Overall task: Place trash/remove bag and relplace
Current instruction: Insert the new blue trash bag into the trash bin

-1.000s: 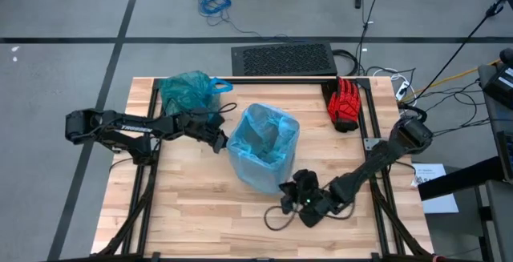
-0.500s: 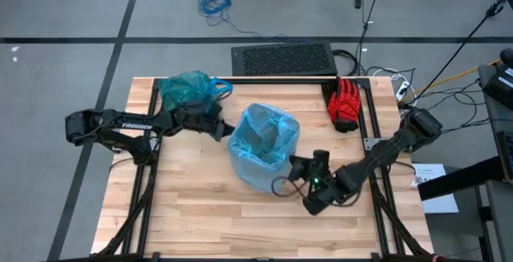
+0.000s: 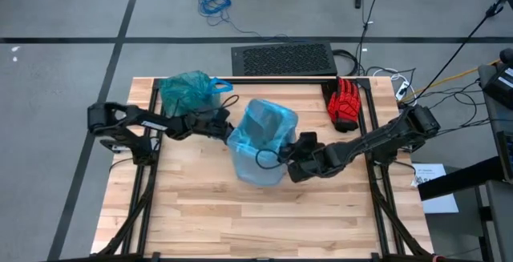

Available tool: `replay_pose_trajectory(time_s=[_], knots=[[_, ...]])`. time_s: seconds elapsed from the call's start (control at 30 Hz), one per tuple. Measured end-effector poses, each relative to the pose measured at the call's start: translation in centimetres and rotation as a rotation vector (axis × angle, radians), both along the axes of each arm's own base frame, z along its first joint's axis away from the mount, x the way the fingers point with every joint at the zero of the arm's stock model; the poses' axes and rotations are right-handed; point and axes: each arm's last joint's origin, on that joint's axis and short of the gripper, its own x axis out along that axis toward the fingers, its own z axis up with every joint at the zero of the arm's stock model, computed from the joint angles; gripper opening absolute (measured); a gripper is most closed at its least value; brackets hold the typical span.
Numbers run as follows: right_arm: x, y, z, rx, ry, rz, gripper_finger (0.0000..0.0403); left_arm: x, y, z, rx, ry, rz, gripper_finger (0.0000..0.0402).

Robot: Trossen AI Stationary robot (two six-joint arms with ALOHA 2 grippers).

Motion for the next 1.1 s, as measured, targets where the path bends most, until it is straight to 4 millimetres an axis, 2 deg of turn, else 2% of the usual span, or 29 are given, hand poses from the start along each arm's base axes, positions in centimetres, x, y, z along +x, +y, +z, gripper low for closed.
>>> replay_pose_trajectory(time_s=[0.17,0.4,0.53,0.63,0.73,0.83,0.93,1.03,1.1], knots=[[-1.1,0.2,-0.3,0.025,0.09,-0.002,0.0,0.2,-0.4,-1.0,-0.024,0.036,-0.043,0.0],[-3.9,2.7,1.3,0.02,0.081,0.048,0.0,-1.0,-0.6,-1.1,-0.043,0.037,-0.051,0.0],[-5.5,3.3,2.5,-0.057,0.018,0.024,0.0,-1.6,-0.4,0.4,-0.037,-0.028,-0.047,0.0],[-6.5,2.8,3.0,-0.092,-0.004,-0.033,0.0,-2.1,0.4,1.7,-0.008,-0.086,0.008,0.0],[-6.6,2.3,3.1,-0.149,-0.003,-0.06,0.0,-2.4,1.2,1.9,-0.002,-0.101,0.044,0.0],[-6.2,1.8,2.4,-0.214,0.064,0.003,0.0,-2.3,1.7,1.2,-0.023,-0.079,0.022,0.0],[-6.1,1.4,0.7,-0.26,0.153,0.089,0.0,-2.3,1.7,0.6,-0.049,-0.05,-0.009,0.0],[-6.0,1.0,-0.9,-0.241,0.174,0.159,0.0,-2.2,1.8,0.9,-0.037,-0.082,-0.01,0.0],[-6.0,1.0,-1.1,-0.17,0.19,0.243,0.0,-2.3,1.9,1.3,-0.053,-0.105,-0.005,0.0]])
